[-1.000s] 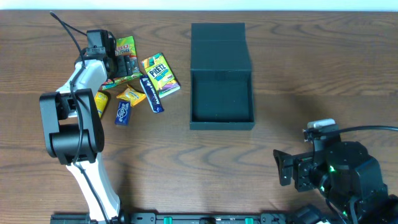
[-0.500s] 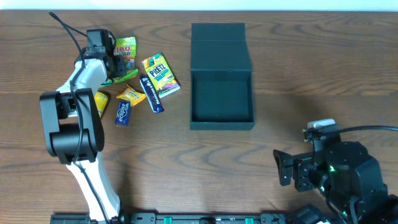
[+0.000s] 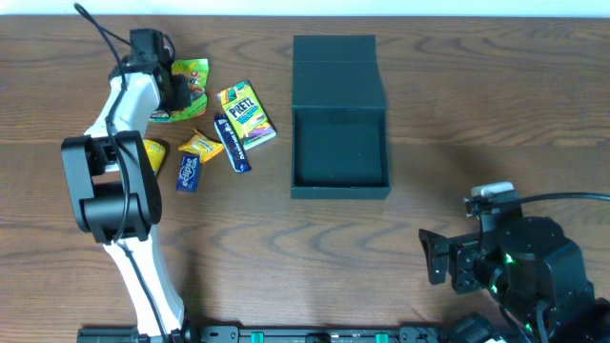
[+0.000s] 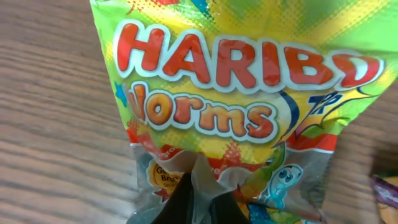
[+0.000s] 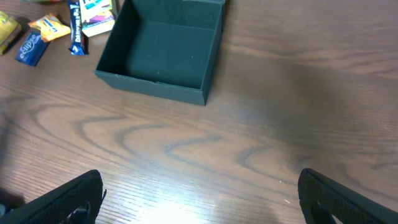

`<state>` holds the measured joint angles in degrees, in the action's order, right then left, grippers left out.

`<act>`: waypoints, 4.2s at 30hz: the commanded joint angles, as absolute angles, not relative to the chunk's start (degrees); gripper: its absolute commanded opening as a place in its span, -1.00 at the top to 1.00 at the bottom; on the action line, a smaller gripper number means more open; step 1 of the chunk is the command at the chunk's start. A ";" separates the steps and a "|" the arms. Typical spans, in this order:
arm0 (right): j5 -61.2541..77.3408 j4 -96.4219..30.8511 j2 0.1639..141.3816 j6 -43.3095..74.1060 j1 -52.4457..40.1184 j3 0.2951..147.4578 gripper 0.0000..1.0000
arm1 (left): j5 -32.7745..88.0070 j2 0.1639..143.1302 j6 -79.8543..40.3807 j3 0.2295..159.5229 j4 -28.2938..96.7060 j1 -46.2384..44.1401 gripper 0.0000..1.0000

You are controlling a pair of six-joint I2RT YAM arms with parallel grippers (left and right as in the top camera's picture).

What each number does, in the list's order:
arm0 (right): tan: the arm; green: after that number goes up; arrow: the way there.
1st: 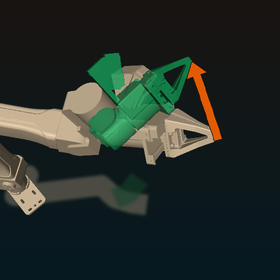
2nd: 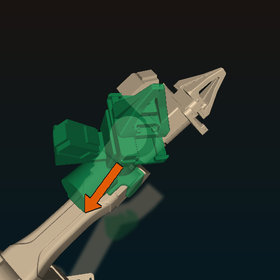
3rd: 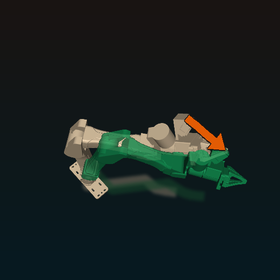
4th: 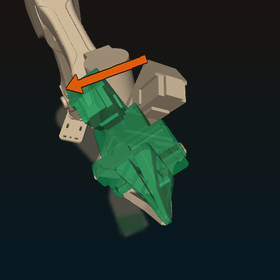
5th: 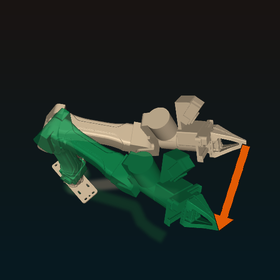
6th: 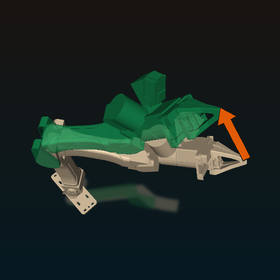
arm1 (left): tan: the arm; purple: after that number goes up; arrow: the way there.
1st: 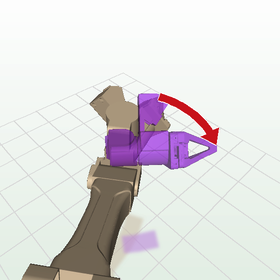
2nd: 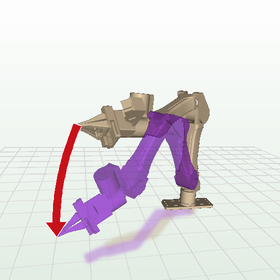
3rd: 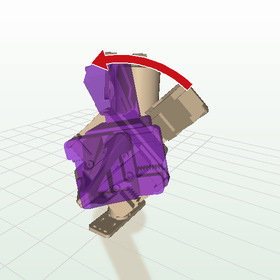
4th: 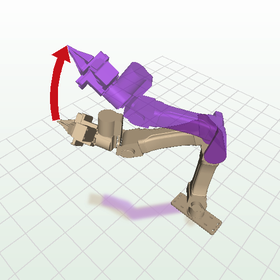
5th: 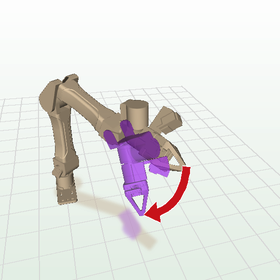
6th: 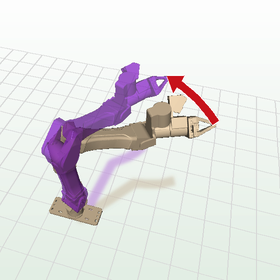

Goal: Pack container
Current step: 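Carry the Haribo bag over the black box and release it, then move left gripper back and grasp the yellow candy tub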

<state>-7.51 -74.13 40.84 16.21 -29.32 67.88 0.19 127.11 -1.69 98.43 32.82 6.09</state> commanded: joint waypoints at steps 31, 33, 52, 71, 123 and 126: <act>-7.90 -74.17 40.73 15.62 -28.80 68.29 -0.99 | -0.64 116.81 -32.60 107.13 38.48 -32.95 0.88; -7.90 -74.17 40.73 15.62 -28.80 68.29 -0.99 | -0.67 116.81 -33.41 107.13 40.03 -34.74 0.88; -7.90 -74.17 40.73 15.62 -28.80 68.29 -0.99 | -9.02 116.90 -43.75 99.11 47.97 -43.81 0.88; -7.90 -74.17 40.73 15.62 -28.77 68.29 -0.99 | -6.15 116.88 -40.58 92.40 38.04 -45.41 -0.77; -7.90 -74.17 40.73 15.59 -28.80 68.29 -0.99 | 4.08 104.95 26.37 94.98 64.73 13.52 -0.90; -7.90 -74.19 40.73 15.59 -28.80 68.29 -0.98 | 3.68 109.14 27.05 94.98 64.27 14.68 -0.90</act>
<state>-7.49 -74.13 40.84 16.21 -29.32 67.88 2.20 105.82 24.80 94.63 64.27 13.82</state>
